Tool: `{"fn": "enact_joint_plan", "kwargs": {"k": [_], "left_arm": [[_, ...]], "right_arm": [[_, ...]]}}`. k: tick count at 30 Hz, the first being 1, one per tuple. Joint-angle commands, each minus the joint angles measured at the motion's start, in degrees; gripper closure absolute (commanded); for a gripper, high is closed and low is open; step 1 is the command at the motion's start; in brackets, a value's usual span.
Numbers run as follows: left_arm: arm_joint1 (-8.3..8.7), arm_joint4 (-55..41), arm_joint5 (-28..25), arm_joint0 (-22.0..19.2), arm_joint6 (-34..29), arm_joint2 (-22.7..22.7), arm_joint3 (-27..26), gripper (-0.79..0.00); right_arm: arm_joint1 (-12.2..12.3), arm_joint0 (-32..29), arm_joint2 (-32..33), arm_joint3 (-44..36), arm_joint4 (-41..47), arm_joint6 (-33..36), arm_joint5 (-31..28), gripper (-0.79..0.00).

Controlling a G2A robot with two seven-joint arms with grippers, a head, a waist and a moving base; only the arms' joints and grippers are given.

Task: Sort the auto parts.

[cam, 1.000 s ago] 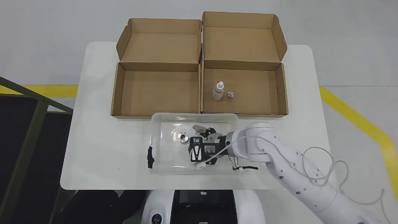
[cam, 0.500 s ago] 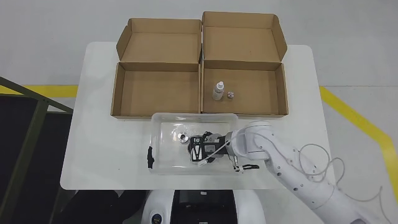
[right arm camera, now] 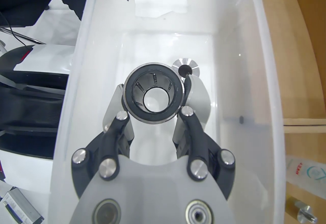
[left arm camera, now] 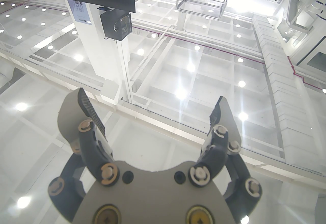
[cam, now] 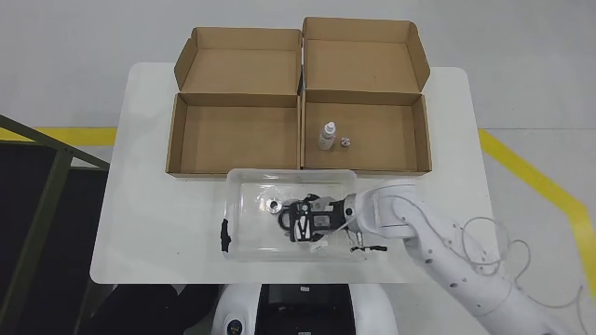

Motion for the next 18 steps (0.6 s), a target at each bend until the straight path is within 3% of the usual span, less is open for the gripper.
{"fn": "enact_joint_plan", "kwargs": {"k": [1,18], "left_arm": [[0.00,0.00,0.00,0.00,0.00,0.00,0.00,-0.785],[0.00,0.00,0.00,0.00,0.00,0.00,0.00,-0.785]], "right_arm": [[0.32,-0.57,1.22,-1.54,0.48,-0.27,-0.11,0.000],[2.17,-4.38,10.22,-10.95,8.54,-5.74,0.53,0.000]]}}
